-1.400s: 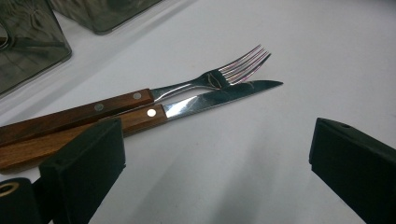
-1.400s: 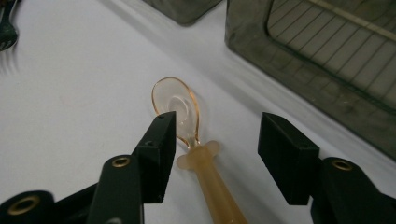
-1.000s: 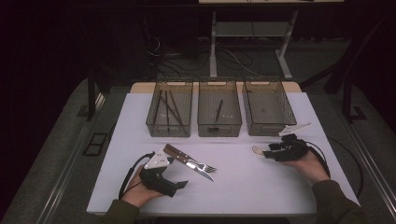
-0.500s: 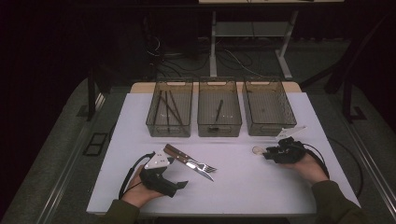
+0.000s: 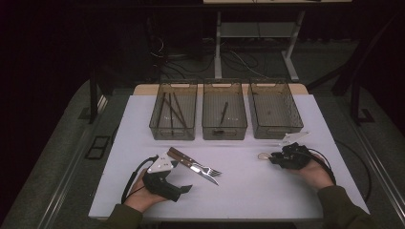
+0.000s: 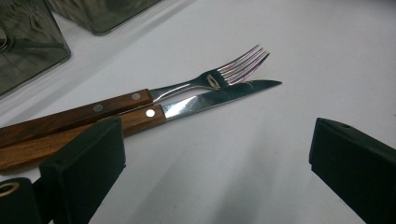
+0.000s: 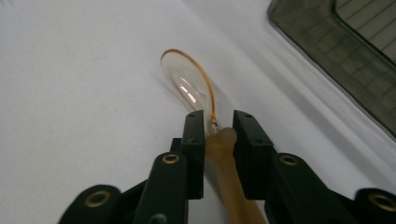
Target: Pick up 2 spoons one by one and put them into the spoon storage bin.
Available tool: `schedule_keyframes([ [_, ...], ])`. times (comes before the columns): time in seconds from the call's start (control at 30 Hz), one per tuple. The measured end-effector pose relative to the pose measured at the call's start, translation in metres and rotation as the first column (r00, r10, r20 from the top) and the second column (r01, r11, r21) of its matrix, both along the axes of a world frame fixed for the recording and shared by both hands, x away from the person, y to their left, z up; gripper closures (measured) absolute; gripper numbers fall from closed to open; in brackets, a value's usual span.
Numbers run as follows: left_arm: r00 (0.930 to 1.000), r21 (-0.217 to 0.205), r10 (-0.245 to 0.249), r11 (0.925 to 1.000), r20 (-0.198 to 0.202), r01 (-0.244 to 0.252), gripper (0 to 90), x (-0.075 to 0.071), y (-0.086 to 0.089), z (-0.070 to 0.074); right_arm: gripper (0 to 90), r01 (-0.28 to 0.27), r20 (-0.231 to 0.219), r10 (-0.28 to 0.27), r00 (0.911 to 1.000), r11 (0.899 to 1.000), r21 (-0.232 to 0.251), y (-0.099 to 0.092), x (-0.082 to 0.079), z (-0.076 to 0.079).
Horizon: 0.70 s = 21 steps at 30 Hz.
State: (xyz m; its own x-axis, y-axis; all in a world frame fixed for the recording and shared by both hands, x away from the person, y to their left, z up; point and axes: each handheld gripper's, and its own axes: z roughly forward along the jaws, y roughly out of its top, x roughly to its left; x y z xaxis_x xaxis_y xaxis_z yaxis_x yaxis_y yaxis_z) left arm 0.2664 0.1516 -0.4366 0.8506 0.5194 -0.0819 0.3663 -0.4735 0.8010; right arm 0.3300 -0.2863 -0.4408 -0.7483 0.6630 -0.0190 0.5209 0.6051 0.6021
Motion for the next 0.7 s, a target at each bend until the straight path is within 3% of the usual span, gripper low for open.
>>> schedule_keyframes([
  [0.3,1.0,-0.003,-0.002,1.0,0.0,0.002,2.3,0.0,0.0,0.0,76.5,-0.014,0.02,0.015,0.9997,0.999,-0.03,0.003,-0.003,0.002],
  [0.7,0.9997,-0.033,-0.026,0.9991,0.003,0.026,1.6,0.002,0.002,-0.002,76.4,0.013,0.023,-0.014,0.9996,0.999,0.049,0.0,-0.005,0.014],
])
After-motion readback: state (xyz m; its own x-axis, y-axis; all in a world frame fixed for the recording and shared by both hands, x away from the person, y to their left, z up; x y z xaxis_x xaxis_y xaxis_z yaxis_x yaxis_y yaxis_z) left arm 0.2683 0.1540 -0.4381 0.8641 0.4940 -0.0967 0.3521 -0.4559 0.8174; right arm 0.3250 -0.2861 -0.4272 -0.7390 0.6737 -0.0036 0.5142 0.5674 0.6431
